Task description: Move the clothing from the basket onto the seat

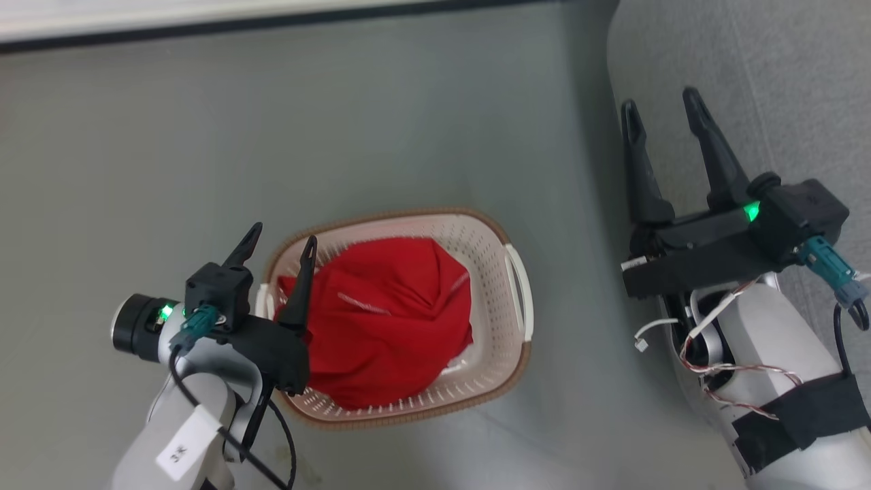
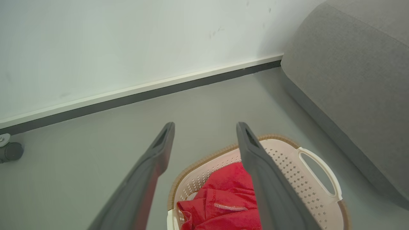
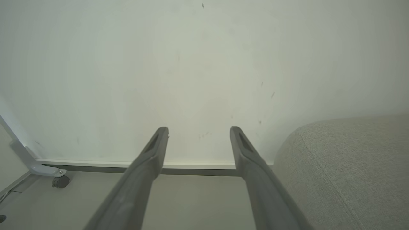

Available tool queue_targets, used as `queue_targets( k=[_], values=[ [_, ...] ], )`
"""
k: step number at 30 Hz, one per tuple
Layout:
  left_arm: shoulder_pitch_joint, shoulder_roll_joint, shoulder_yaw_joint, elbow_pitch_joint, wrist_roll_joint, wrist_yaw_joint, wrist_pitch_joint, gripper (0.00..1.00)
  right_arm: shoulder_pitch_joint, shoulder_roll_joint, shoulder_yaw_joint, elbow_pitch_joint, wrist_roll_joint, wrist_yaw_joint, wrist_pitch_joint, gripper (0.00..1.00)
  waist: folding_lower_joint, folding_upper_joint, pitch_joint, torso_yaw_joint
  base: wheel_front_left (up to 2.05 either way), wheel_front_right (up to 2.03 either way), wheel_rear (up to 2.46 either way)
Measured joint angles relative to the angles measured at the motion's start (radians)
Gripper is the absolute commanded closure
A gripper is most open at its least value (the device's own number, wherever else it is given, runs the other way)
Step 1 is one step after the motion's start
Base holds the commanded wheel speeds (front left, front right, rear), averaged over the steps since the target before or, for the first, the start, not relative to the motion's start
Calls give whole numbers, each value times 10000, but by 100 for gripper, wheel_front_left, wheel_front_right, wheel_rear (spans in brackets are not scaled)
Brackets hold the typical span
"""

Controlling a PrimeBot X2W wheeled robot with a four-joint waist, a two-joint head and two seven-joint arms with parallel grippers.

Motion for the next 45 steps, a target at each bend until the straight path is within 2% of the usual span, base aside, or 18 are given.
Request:
queue_targets(
  k=[18,35,45],
  values=[
    [-1470,665,-1325,1847,1499,-836,777,0,-924,759,217,-623,-140,-174,-15,0,-1,0,2441,-1022,0,0,0],
    [-2818,1225,-2180,3043,2560,-1406,1231,0,-1384,1145,430,-740,-121,-205,-142,0,-2,-1,3708,-2052,0,0,0],
    [-3089,1394,-2456,3891,2819,-1490,1400,0,-1383,1264,633,-685,4,-240,-186,0,-2,-1,4198,-2662,0,0,0]
  ],
)
